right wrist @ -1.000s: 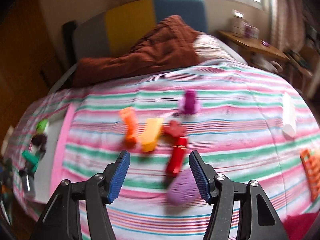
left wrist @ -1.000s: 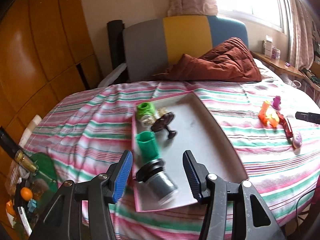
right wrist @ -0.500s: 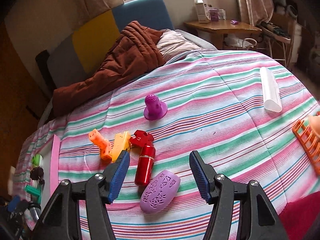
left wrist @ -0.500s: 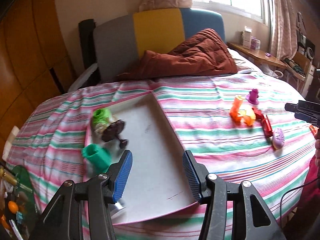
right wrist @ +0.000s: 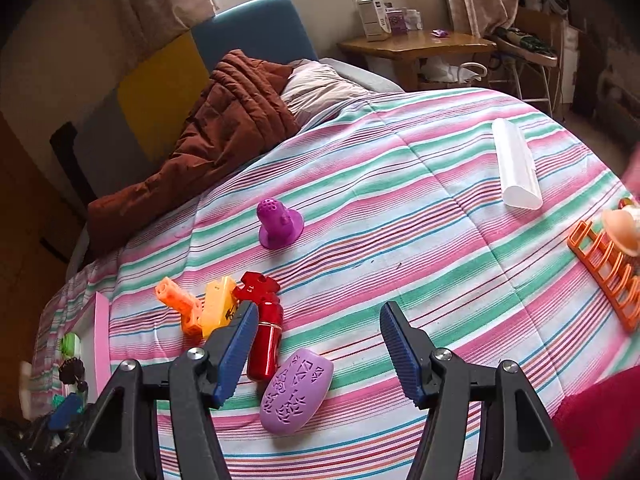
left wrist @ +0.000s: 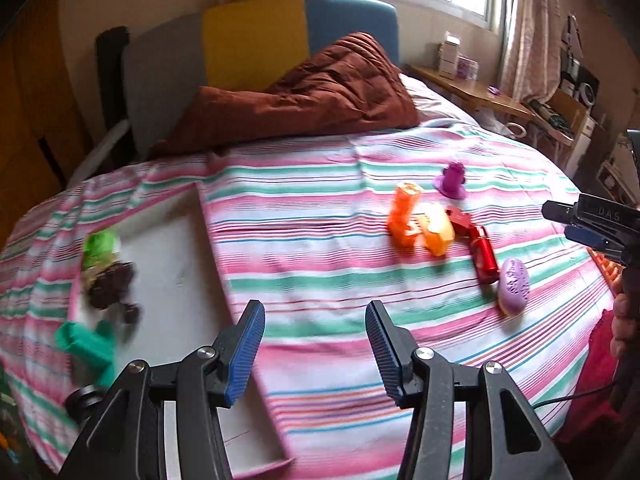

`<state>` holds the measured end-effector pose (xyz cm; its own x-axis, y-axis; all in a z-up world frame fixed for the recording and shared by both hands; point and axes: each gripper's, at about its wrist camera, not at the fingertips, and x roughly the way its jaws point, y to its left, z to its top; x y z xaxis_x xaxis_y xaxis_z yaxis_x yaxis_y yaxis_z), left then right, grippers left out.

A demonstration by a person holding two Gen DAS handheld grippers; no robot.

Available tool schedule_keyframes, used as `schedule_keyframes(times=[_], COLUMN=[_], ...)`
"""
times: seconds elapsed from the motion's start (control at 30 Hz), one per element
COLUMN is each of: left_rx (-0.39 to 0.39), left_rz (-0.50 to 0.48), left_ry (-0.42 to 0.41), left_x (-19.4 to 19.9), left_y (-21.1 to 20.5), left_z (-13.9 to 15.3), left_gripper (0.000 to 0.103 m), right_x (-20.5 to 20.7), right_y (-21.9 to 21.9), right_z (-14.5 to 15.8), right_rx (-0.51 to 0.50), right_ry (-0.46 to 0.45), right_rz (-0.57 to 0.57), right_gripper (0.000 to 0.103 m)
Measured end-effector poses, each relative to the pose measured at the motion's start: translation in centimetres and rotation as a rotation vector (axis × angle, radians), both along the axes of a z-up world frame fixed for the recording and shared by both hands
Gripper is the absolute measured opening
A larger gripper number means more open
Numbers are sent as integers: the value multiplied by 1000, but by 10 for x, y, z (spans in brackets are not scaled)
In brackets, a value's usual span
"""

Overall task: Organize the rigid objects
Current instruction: 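Move the left tool over to the orange stacked blocks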

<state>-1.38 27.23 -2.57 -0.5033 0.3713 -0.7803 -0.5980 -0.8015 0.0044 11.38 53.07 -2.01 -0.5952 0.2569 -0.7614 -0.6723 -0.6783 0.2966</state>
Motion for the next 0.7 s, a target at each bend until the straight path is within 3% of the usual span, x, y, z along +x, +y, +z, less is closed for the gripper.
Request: schedule_keyframes(times=[0.27,0.53,0.7], left_rx=[38,98,103], left_rz=[-55,-60,-42], left_ry=[-66,-113,-144], left_x=[-21,-44,-61], left_y=[51,88,105], left_z=[-16,-26,-39], left_gripper=[53,66,67], right_x=[-2,-1,-1], right_y=[-1,6,8], right_z=[0,-3,-6], right_rx=[-13,-37,-74], right_ry=[0,3,13], right_rz=[10,-2,1], right_gripper=[65,66,66])
